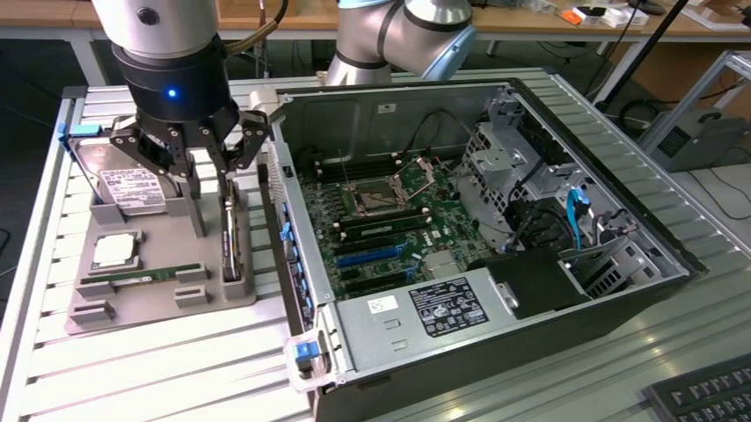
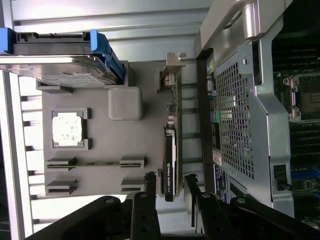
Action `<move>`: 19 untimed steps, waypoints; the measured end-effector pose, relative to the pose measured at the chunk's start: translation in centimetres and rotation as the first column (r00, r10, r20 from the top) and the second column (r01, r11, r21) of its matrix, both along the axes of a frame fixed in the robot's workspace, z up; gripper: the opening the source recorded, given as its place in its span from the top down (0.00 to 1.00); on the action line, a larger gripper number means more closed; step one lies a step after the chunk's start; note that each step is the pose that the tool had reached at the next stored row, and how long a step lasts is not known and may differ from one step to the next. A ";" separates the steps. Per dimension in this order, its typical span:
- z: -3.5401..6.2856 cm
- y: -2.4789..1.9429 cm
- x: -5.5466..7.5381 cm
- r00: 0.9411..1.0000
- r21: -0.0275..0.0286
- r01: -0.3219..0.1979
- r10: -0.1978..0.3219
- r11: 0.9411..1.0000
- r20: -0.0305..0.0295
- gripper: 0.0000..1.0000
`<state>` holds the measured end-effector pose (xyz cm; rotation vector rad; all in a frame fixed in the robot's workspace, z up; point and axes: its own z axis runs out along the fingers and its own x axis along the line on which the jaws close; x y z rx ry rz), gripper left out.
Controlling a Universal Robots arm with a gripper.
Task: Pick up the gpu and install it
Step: 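Pick up the gpu and move the gpu toward the slot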
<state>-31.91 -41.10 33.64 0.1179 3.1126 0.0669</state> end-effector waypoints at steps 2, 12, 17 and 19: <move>-0.05 -0.01 0.0 1.000 0.000 0.000 0.000 1.000 0.000 0.64; -0.21 -0.08 0.0 1.000 0.000 0.000 0.000 1.000 0.000 0.64; -0.31 -0.14 0.0 1.000 0.000 0.000 0.000 1.000 0.000 0.64; -0.34 -0.16 0.0 1.000 0.000 0.000 0.000 1.000 0.000 0.64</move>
